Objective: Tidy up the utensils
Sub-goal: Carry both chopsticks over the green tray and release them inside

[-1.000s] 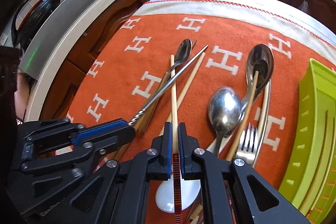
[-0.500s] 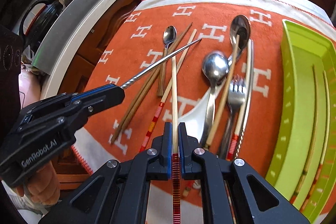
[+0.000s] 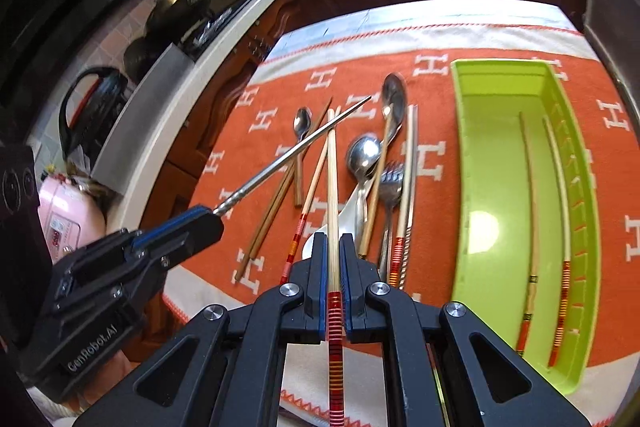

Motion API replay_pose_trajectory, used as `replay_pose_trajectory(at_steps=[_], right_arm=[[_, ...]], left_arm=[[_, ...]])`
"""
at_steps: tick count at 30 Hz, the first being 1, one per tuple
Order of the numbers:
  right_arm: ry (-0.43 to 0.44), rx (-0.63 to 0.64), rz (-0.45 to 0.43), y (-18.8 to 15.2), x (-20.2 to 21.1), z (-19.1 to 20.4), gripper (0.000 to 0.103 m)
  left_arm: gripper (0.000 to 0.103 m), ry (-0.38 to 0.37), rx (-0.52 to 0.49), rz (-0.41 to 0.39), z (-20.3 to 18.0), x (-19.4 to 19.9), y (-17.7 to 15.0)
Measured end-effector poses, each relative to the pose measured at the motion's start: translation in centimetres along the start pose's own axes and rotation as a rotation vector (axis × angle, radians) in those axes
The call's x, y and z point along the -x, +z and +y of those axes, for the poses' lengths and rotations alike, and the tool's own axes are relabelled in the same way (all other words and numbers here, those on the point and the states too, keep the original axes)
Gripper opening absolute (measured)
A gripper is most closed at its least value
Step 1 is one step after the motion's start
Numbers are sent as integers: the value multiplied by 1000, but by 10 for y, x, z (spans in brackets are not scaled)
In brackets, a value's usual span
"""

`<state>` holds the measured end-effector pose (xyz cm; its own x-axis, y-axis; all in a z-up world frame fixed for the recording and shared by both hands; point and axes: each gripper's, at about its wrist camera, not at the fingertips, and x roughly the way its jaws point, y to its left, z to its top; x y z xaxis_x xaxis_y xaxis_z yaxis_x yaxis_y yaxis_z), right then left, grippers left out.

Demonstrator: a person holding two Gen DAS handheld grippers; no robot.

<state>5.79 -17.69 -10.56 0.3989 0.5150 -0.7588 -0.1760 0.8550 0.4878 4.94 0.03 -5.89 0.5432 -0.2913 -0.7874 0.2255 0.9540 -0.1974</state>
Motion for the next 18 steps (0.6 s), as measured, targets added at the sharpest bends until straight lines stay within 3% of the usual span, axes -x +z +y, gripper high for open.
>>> replay_pose_trajectory(at_steps=[9,14,18], right_arm=[[-60,-145,-110,11,55,-72,5],[-112,-189,-125,18,64,-109,5],[-139,-212,-111,21,54,-129,5]], left_arm=[[4,-57,-79,-7,-76,-25,28],[4,-89,-101,76,-108,-63,31],[4,-124,-68,173,-111,-97,30]])
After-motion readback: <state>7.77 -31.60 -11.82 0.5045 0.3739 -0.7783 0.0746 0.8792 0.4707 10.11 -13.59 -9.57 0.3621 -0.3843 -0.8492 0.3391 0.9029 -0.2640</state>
